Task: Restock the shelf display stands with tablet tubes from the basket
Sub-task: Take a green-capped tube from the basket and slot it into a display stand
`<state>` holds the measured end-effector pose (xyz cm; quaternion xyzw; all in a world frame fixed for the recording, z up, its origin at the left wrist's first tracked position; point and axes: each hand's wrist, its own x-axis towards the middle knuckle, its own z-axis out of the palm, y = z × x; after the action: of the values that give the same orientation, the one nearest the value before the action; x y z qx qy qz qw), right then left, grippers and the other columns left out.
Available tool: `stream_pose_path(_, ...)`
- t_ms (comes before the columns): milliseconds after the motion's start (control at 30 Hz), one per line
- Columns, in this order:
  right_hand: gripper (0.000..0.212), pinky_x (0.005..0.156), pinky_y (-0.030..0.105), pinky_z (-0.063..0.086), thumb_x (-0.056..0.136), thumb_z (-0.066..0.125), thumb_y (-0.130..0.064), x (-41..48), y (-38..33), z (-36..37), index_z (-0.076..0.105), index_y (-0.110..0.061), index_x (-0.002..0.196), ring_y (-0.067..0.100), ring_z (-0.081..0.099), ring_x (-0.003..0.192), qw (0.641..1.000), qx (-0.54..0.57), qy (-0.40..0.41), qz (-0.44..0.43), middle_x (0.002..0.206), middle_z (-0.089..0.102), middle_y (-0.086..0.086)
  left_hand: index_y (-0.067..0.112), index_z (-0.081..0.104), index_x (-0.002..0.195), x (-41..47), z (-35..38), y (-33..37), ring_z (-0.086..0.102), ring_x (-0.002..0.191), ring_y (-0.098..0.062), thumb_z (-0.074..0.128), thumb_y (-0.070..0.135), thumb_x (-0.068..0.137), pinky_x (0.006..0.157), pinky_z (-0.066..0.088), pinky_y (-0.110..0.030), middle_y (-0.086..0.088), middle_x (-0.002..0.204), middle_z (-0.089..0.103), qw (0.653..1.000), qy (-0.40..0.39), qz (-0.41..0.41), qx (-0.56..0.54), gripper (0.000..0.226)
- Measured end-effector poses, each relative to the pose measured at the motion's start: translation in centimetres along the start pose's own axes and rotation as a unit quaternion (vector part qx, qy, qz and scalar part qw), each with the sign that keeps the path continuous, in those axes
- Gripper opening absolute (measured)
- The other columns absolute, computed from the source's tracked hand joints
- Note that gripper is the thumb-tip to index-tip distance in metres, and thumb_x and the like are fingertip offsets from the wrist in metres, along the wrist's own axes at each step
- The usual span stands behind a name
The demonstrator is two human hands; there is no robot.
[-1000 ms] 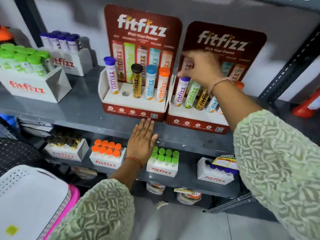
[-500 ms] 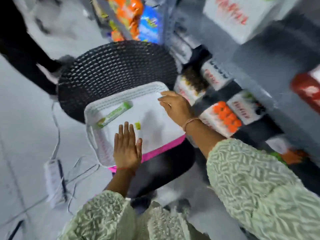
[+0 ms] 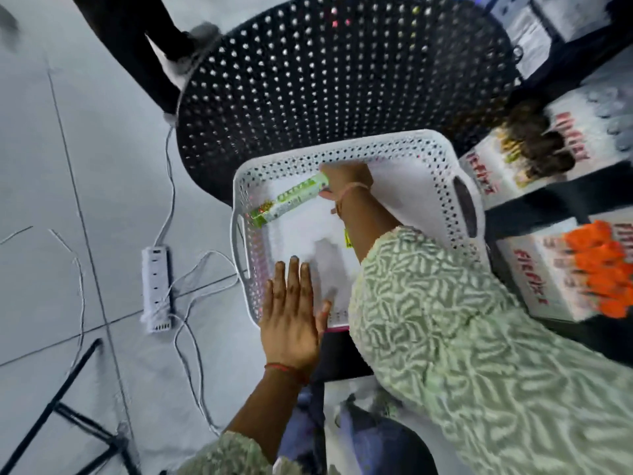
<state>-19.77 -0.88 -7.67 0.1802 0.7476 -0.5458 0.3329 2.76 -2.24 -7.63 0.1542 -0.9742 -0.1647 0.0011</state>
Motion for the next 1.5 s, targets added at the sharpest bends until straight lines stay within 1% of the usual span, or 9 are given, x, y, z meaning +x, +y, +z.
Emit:
stream_pose_path(100,0.016,0.081,0.041,0.059,0.078,0.069,-0.013,-1.9,-0.8,-2.7,0.057,-0.007,0.07,0.028,0.061,0.077,0.997,0.054,0.027,-0.042,0.087,0.062,0.019,-0.006,0.043,0.129,0.0,-0.3,0.3,0.038,0.124,-0.046,0.003,0.044,0.098,0.107,0.015,-0.039,-0.028,0.134,0.045,1.0,-0.029,-0.008,0.001,0.071)
stream_pose_path(200,0.014,0.044,0.021,0.055,0.073,0.073,-0.003,-5.5,-1.5,-8.1,0.062,0.003,0.068,0.021,0.052,0.052,0.987,0.1,0.078,-0.1,0.062,0.056,0.009,-0.008,0.043,0.128,0.2,-1.1,0.9,0.04,0.122,-0.047,0.0,0.049,0.096,0.106,0.023,-0.046,-0.03,0.133,0.045,0.998,-0.058,-0.027,-0.018,0.078)
stream_pose_path(267,0.018,0.037,0.018,0.051,0.072,0.075,-0.006,-9.6,-2.2,-13.7,0.062,0.001,0.061,0.015,0.049,0.045,0.978,0.074,0.125,-0.147,0.054,0.052,0.004,-0.009,0.041,0.129,0.3,-2.2,3.1,0.037,0.125,-0.045,-0.002,0.052,0.094,0.103,0.028,-0.052,-0.03,0.135,0.042,0.997,-0.064,-0.011,-0.041,0.082)
stream_pose_path(433,0.034,0.049,0.045,0.047,0.067,0.079,-0.028,-21.0,-4.8,-26.8,0.062,-0.006,0.046,0.026,0.055,0.05,0.929,-0.039,0.289,-0.227,0.053,0.06,0.027,-0.01,0.039,0.13,2.7,-4.4,14.3,0.031,0.128,-0.045,0.012,0.043,0.096,0.105,0.025,-0.053,-0.03,0.137,0.039,0.983,-0.021,0.147,-0.107,0.068)
stream_pose_path(633,0.044,0.029,0.019,0.034,0.066,0.075,-0.041,-37.3,-6.2,-40.8,0.047,-0.015,0.043,0.008,0.045,0.028,0.846,-0.127,0.465,-0.23,0.045,0.053,0.01,-0.015,0.045,0.123,1.5,-7.8,33.1,0.039,0.122,-0.051,0.036,0.023,0.092,0.105,0.026,-0.05,-0.035,0.131,0.045,0.903,0.026,0.39,-0.182,0.05)
stream_pose_path(767,0.041,0.048,0.024,0.035,0.068,0.075,-0.042,-43.0,-6.9,-46.5,0.066,-0.003,0.059,0.019,0.056,0.061,0.769,-0.223,0.564,-0.202,0.06,0.062,0.018,-0.012,0.044,0.125,-0.7,-7.5,39.5,0.038,0.123,-0.05,0.047,0.014,0.085,0.101,0.029,-0.057,-0.032,0.133,0.044,0.85,-0.01,0.49,-0.193,0.048)
stream_pose_path(967,0.043,0.066,0.025,0.043,0.069,0.074,-0.036,-42.2,-8.3,-50.2,0.069,-0.004,0.098,0.027,0.063,0.095,0.759,-0.299,0.551,-0.175,0.108,0.069,0.017,-0.013,0.05,0.12,0.7,-5.7,41.2,0.044,0.118,-0.05,0.015,0.042,0.095,0.095,0.033,-0.065,-0.032,0.126,0.051,0.843,-0.028,0.52,-0.135,0.07)
stream_pose_path(1133,0.033,0.074,0.024,0.043,0.07,0.077,-0.019,-38.8,-8.3,-51.3,0.067,-0.007,0.099,0.026,0.063,0.102,0.791,-0.316,0.504,-0.143,0.111,0.068,0.014,-0.01,0.051,0.12,1.3,-5.4,41.0,0.046,0.118,-0.046,0.012,0.042,0.096,0.099,0.035,-0.055,-0.028,0.127,0.053,0.837,-0.023,0.534,-0.114,0.07)
stream_pose_path(1500,0.036,0.077,0.016,0.04,0.069,0.078,-0.014,-38.0,-9.0,-51.1,0.069,-0.008,0.103,0.019,0.062,0.104,0.819,-0.347,0.426,-0.166,0.115,0.068,0.008,-0.009,0.047,0.125,1.3,-5.7,41.0,0.04,0.124,-0.044,0.023,0.032,0.09,0.11,0.004,-0.035,-0.026,0.131,0.049,0.837,-0.038,0.536,-0.108,0.059)
